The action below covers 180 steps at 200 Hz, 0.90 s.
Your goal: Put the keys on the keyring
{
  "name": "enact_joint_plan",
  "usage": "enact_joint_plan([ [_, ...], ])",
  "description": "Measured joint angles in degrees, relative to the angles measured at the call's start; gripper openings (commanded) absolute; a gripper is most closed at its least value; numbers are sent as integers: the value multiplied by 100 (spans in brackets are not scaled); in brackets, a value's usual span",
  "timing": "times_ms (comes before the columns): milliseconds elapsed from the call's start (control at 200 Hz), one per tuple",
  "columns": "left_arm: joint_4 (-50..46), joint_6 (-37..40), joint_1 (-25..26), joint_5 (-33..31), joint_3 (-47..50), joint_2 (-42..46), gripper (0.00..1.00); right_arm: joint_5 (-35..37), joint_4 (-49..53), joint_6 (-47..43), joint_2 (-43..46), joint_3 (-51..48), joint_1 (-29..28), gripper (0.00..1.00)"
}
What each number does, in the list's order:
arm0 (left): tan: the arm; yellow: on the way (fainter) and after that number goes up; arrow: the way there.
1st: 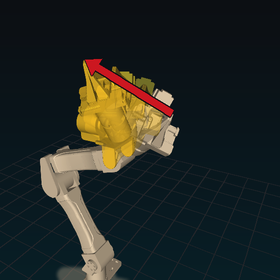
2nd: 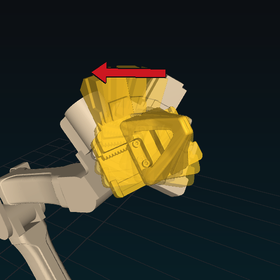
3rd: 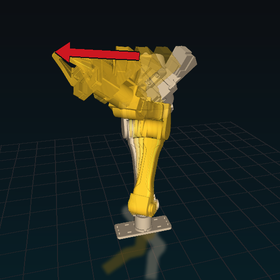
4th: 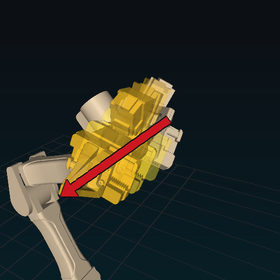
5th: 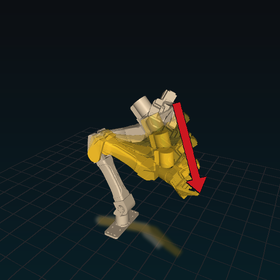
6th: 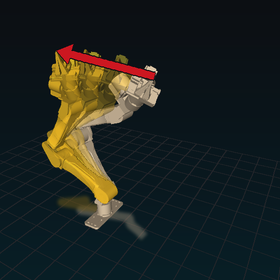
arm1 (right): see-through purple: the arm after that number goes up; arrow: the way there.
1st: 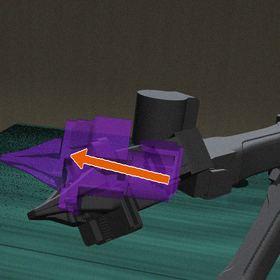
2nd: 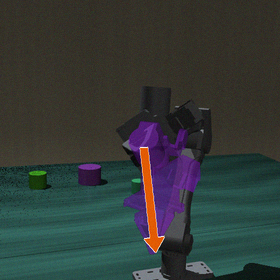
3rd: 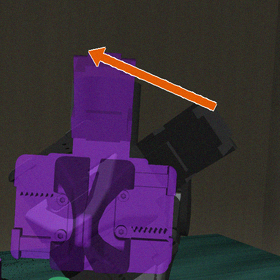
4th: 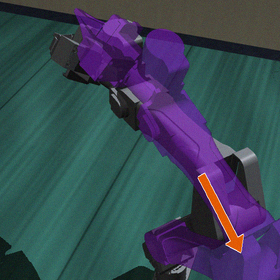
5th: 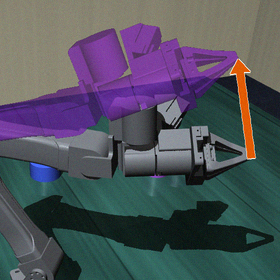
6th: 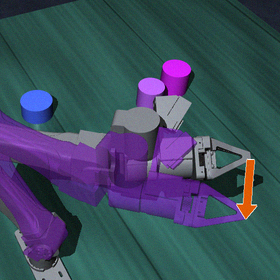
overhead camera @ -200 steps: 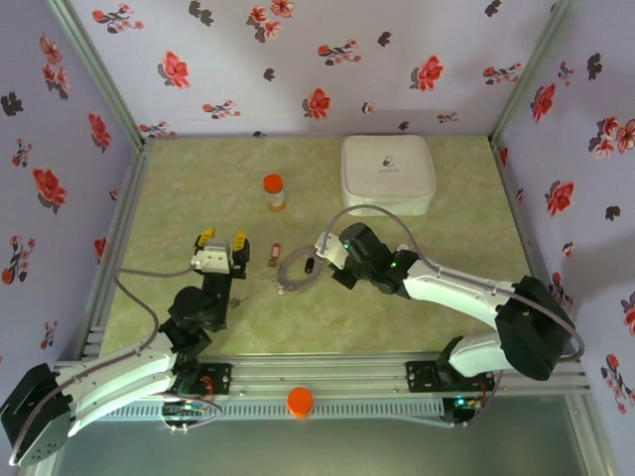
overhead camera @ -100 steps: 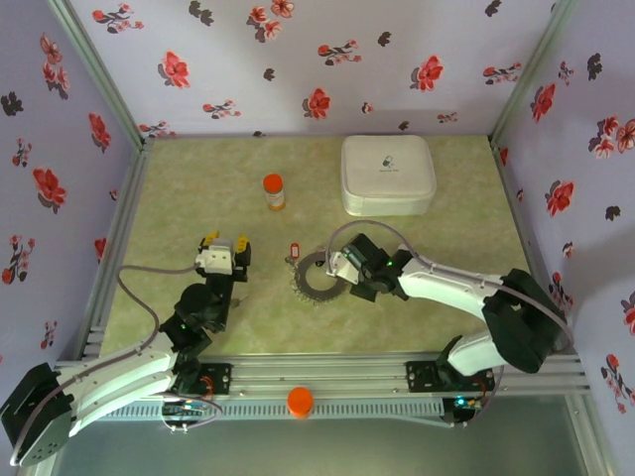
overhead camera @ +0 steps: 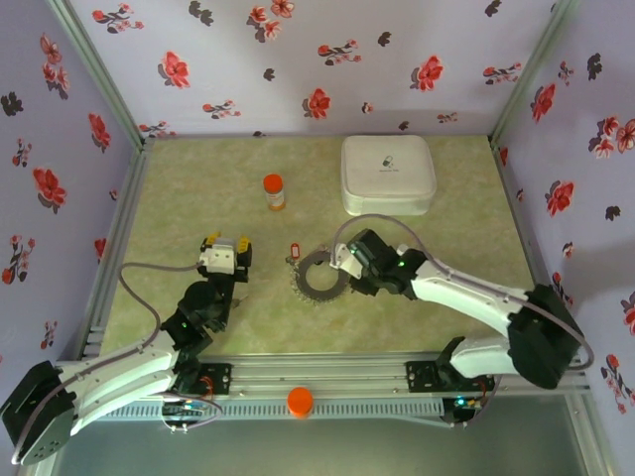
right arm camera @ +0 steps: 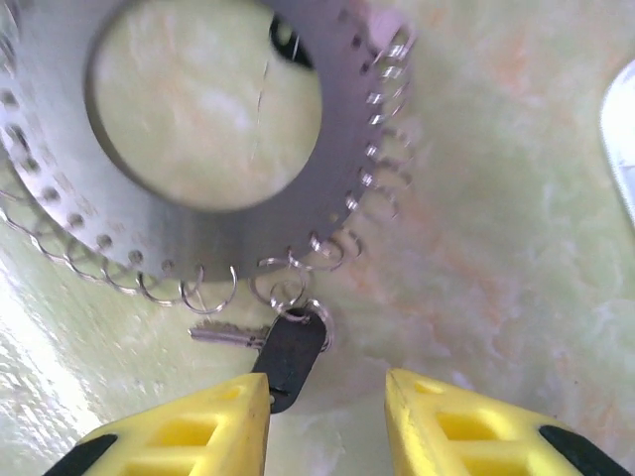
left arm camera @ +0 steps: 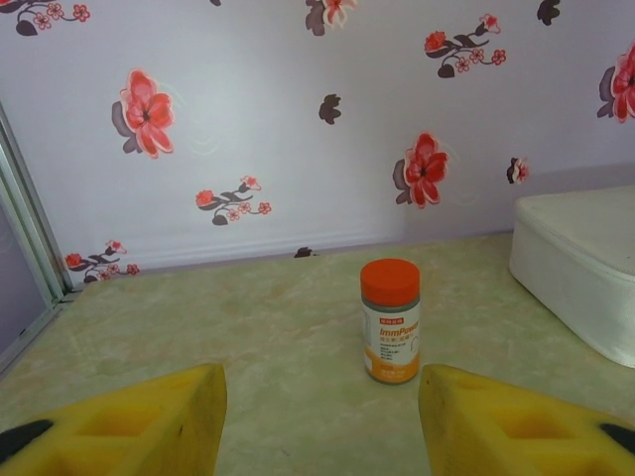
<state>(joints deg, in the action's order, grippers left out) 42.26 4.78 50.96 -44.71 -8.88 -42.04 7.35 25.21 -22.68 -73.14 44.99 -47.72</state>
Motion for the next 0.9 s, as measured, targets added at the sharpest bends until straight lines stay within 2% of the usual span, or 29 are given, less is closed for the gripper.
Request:
enact_joint_plan([
  [130, -83, -79, -4, 35, 0, -39, 53, -295, -304, 1187, 350, 22, -127, 30],
  [260, -293, -404, -20, 111, -9, -79, 53, -310, -1064, 3141, 422, -101, -713, 27],
  [400, -590, -848, -24, 238, -31, -186, 53, -313, -1436, 5213, 85, -203, -999, 17],
  [490, -723, -1084, -24, 332, -44, -269, 53, -289, -1405, 6107, -260, -203, -997, 17],
  [640, -809, -1370, -24, 481, -50, -398, 53, -485, -1261, 6885, -841, -146, -992, 20],
  [765, -901, -1611, -24, 640, -72, -516, 53, -807, -1163, 7195, -1390, 72, -992, 21],
  [900, -990, -1840, -24, 787, -114, -616, 53, -999, -1121, 7396, -1596, 131, -992, 23],
])
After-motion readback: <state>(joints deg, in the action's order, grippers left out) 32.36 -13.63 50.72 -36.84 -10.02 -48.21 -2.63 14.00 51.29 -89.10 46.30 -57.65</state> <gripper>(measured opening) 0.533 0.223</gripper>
